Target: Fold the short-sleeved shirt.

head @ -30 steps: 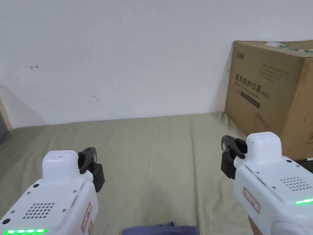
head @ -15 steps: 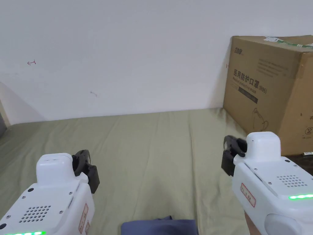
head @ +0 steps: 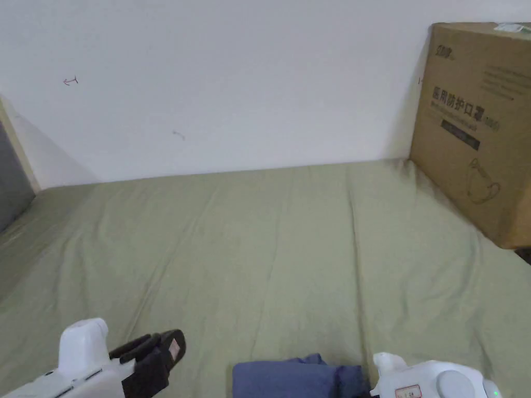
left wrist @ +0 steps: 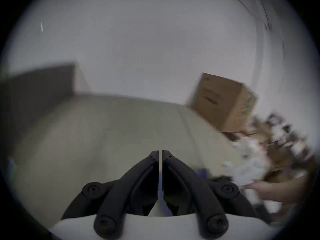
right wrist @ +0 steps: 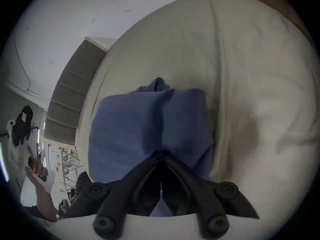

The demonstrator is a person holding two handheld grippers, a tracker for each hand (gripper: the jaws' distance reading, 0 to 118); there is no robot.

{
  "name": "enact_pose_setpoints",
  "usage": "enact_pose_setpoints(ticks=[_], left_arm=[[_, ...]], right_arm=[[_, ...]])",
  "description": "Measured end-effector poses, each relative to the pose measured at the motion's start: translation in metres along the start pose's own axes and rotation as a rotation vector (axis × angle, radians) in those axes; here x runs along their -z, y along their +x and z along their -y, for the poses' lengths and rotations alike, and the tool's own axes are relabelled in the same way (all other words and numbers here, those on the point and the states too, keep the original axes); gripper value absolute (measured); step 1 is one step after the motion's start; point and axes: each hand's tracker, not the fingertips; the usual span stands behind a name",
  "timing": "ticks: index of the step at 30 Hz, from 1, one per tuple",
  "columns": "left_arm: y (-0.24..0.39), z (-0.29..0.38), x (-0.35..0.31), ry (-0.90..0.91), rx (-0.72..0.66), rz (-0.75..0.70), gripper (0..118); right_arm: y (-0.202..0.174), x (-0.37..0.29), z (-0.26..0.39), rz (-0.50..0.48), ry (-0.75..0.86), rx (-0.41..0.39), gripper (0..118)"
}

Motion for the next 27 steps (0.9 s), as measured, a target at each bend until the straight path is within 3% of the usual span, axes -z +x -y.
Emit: enact_pose_setpoints(ticks=[2,3,4,6,7,13,17,19,20,21,22,23,24,26,27], left_arm=[[-0.031,0.011,0.023,-0.153,-0.225,0.163,12],[-0.053,0.017,0.040,-0.208,-0.310,0.205,27],[-0.068,0.027,0.053,-0.260,-0.371,0.237,56],[-0.085,0.041,0.079,-0.359,-0.367,0.193,109],[-0.088,0.051,0.096,-0.416,-0.367,0.209,118],[-0.118,0.093,0.173,-0.543,-0.608,0.380,118],[-0.114,0.107,0.202,-0.531,-0.723,0.582,118],[-0.109,0.109,0.206,-0.558,-0.646,0.511,117],[-0.108,0.107,0.202,-0.565,-0.623,0.495,109],[-0.111,0.106,0.198,-0.549,-0.528,0.403,87],[-0.119,0.111,0.197,-0.565,-0.414,0.261,34],[-0.119,0.115,0.193,-0.586,-0.528,0.294,26],[-0.117,0.111,0.187,-0.544,-0.614,0.384,26],[-0.097,0.100,0.180,-0.568,-0.467,0.302,26],[-0.099,0.095,0.178,-0.550,-0.465,0.313,26]], right_arm=[[0.002,0.001,-0.002,-0.002,-0.004,0.000,0],[0.003,0.001,-0.002,-0.007,-0.006,0.000,0],[0.003,0.000,-0.001,-0.011,-0.007,-0.001,0],[0.004,0.000,0.000,-0.018,-0.005,-0.002,0],[0.005,0.000,0.001,-0.022,-0.001,0.001,0],[0.011,0.000,0.004,-0.054,0.010,0.047,0],[0.011,0.001,0.003,-0.057,0.004,0.050,0],[0.010,0.001,0.002,-0.052,0.000,0.044,0],[0.010,0.001,0.002,-0.050,0.001,0.043,0],[0.009,0.001,0.002,-0.048,0.001,0.042,0],[0.009,0.001,0.003,-0.046,0.003,0.041,0],[0.008,0.000,0.004,-0.053,0.007,0.043,0],[0.006,-0.001,0.004,-0.056,0.009,0.049,0],[-0.001,-0.006,0.005,-0.036,0.013,0.053,0],[-0.007,-0.009,0.005,-0.015,0.017,0.041,0]])
